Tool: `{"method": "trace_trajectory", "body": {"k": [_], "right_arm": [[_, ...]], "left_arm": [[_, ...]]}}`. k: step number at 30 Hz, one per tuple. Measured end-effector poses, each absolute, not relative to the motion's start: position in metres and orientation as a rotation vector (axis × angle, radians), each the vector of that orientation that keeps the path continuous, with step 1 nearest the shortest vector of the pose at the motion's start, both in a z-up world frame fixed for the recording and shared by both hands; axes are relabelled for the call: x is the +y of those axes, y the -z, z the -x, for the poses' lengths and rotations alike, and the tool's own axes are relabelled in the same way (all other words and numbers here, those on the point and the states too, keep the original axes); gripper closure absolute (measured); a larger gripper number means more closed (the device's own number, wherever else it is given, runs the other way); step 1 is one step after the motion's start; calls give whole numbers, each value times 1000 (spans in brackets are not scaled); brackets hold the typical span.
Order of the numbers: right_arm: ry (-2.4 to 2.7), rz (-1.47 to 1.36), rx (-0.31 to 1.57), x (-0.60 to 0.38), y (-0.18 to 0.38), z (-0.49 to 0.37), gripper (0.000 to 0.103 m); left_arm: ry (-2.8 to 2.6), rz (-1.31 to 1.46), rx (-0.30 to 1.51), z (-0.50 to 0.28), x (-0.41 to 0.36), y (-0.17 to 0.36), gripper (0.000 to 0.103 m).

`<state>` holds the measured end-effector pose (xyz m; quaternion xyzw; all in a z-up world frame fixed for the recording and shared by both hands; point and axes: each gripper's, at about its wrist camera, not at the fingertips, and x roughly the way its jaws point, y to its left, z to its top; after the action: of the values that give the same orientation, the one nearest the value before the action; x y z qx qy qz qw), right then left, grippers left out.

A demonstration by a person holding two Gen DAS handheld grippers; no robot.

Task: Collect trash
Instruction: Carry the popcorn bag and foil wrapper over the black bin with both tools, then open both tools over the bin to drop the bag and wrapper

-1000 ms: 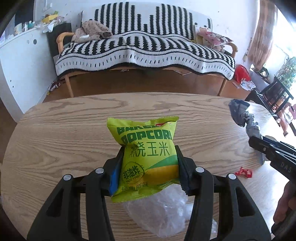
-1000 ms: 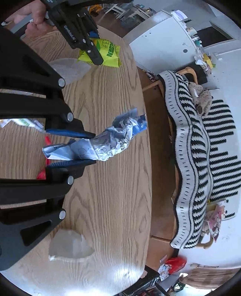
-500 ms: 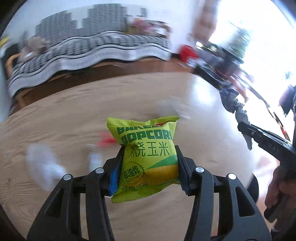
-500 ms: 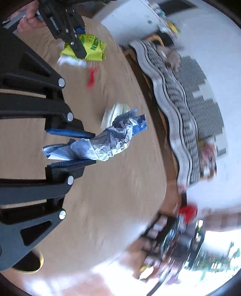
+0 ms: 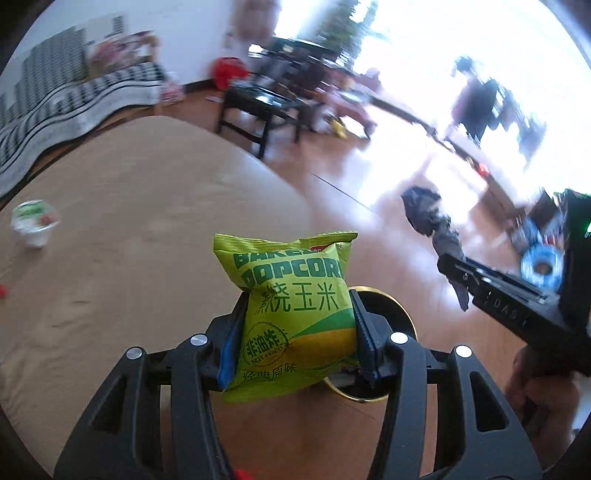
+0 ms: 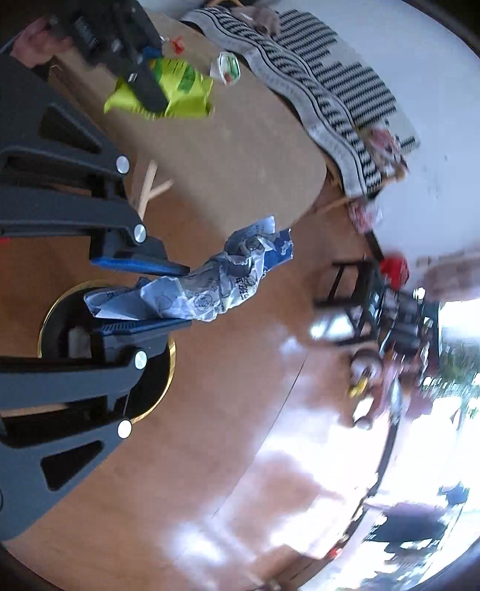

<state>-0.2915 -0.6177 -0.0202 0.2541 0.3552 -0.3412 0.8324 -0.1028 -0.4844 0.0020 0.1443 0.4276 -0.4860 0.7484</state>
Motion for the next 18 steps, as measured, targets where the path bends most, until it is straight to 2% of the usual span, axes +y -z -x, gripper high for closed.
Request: {"method": "trace_trajectory", "body": {"k": [8, 13, 18], "right_arm": [[784, -644, 800, -630, 79, 363, 80], [780, -700, 843, -622, 116, 376, 80], [791, -705, 857, -621, 126, 373, 80]], "left_arm": [[1174, -424, 1088, 171, -525, 87, 53], [1180, -436, 1081, 181, -530, 97, 52], [1160, -425, 1091, 168, -533, 102, 52]]}}
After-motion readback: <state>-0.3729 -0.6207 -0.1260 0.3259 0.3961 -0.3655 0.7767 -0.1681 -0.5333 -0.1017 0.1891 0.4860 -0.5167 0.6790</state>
